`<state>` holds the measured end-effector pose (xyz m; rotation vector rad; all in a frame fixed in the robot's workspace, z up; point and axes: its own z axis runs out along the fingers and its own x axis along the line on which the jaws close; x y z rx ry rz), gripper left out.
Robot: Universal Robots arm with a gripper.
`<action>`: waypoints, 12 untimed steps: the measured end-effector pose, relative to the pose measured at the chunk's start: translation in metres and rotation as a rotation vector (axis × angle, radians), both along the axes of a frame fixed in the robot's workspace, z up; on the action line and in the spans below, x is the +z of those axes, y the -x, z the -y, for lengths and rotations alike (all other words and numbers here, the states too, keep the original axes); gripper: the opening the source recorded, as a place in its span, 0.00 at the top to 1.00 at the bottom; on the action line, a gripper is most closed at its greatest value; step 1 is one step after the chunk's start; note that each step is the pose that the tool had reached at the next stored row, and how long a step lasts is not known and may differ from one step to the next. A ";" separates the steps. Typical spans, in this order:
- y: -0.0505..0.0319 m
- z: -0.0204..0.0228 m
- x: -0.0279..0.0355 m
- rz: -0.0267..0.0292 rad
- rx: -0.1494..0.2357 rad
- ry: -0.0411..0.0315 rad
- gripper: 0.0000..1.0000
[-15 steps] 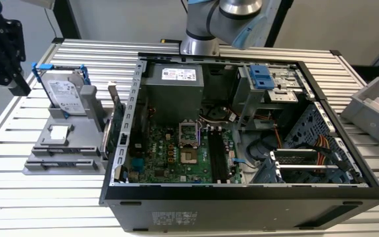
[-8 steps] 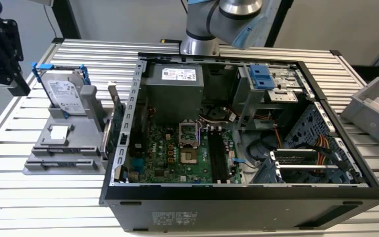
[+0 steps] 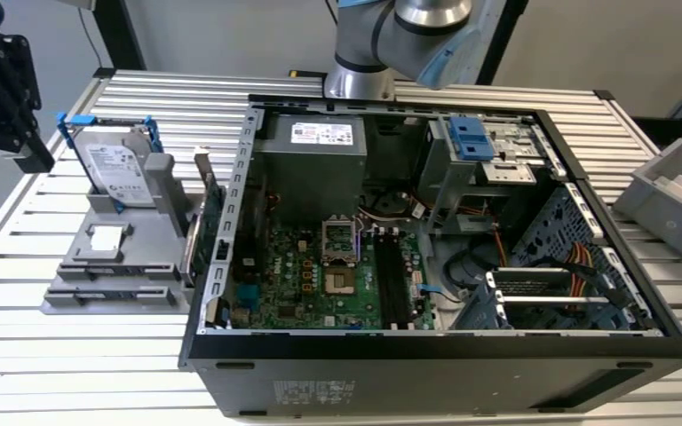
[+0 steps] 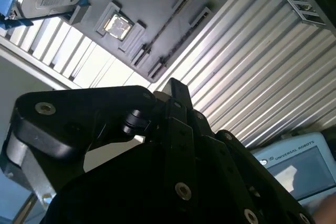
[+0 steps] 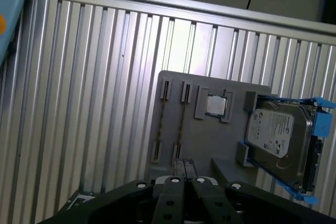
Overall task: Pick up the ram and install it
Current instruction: 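Pick up the ram and move it above insertion slot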
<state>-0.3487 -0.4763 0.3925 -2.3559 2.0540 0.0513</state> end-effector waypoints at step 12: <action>0.0001 0.0000 0.0000 0.0000 0.000 0.0000 0.00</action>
